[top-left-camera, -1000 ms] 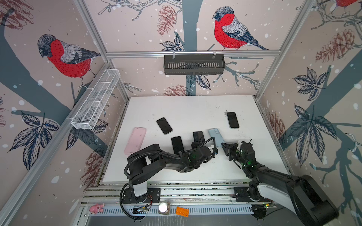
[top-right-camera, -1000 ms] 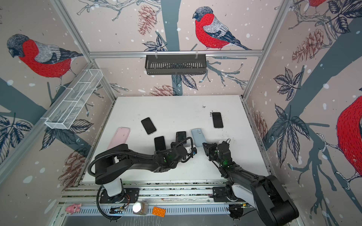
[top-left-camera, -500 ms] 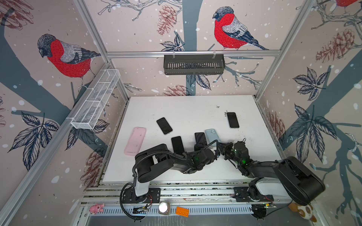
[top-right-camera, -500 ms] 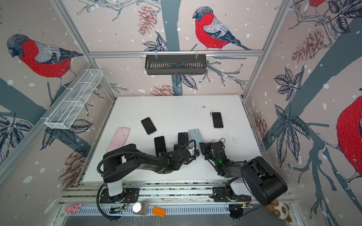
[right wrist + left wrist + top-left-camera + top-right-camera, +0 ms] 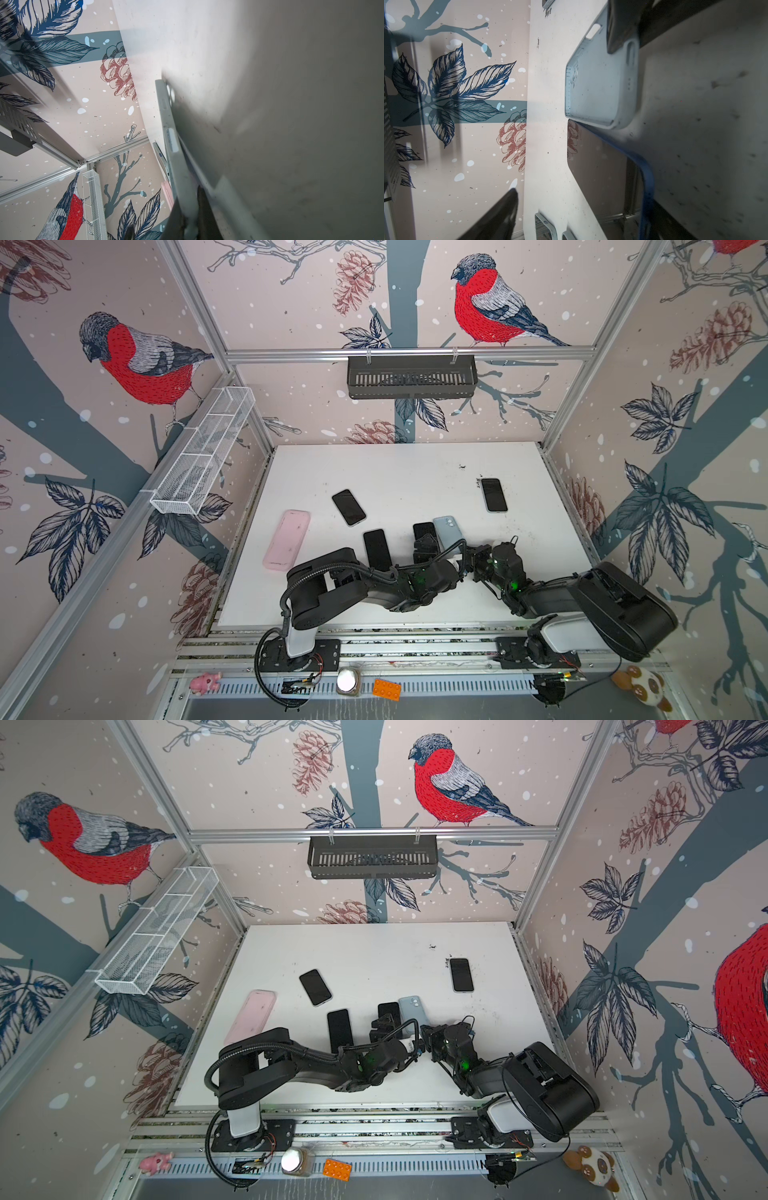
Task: Take the phone out of the phone case
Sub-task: Place the phone at the center of the table, then place the phone case at the center of the table.
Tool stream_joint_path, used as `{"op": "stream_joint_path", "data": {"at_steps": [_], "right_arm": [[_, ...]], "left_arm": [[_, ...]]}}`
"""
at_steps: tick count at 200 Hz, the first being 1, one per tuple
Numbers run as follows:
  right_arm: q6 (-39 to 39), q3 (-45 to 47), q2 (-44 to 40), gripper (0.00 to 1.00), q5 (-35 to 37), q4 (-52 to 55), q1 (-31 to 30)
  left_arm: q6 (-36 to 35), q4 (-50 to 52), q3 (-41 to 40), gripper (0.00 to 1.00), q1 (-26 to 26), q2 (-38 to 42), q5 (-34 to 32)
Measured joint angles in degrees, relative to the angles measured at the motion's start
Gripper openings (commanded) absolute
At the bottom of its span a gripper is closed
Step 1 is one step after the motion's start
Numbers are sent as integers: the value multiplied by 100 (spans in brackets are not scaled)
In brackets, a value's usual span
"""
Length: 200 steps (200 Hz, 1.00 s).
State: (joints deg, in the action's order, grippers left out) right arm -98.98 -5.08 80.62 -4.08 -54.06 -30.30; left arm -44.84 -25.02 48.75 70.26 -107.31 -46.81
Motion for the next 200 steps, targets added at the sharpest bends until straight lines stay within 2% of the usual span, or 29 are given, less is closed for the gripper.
{"op": "stream_joint_path", "data": {"at_steps": [5, 8, 12, 82, 144, 169, 200], "right_arm": [[-2, 2, 20, 12, 4, 0, -2], [-2, 4, 33, 12, 9, 0, -2], [-2, 9, 48, 13, 26, -4, -4], [-140, 66, 767, 17, 229, -662, -162], [-455, 140, 1803, 19, 313, -2103, -538], [-494, 179, 1825, 20, 365, -2221, -601], [-450, 170, 1499, 26, 472, -1878, -715]], "left_arm": [[2, 13, -9, 88, 13, 33, -15], [9, 22, -13, 97, 20, 48, -20], [24, 33, -17, 98, 33, 74, -33], [503, 376, -162, 98, 195, 723, -166], [970, 745, -240, 98, 251, 859, -291], [1056, 820, -269, 98, 251, 914, -330], [1316, 887, -192, 98, 249, 1300, -330]]}}
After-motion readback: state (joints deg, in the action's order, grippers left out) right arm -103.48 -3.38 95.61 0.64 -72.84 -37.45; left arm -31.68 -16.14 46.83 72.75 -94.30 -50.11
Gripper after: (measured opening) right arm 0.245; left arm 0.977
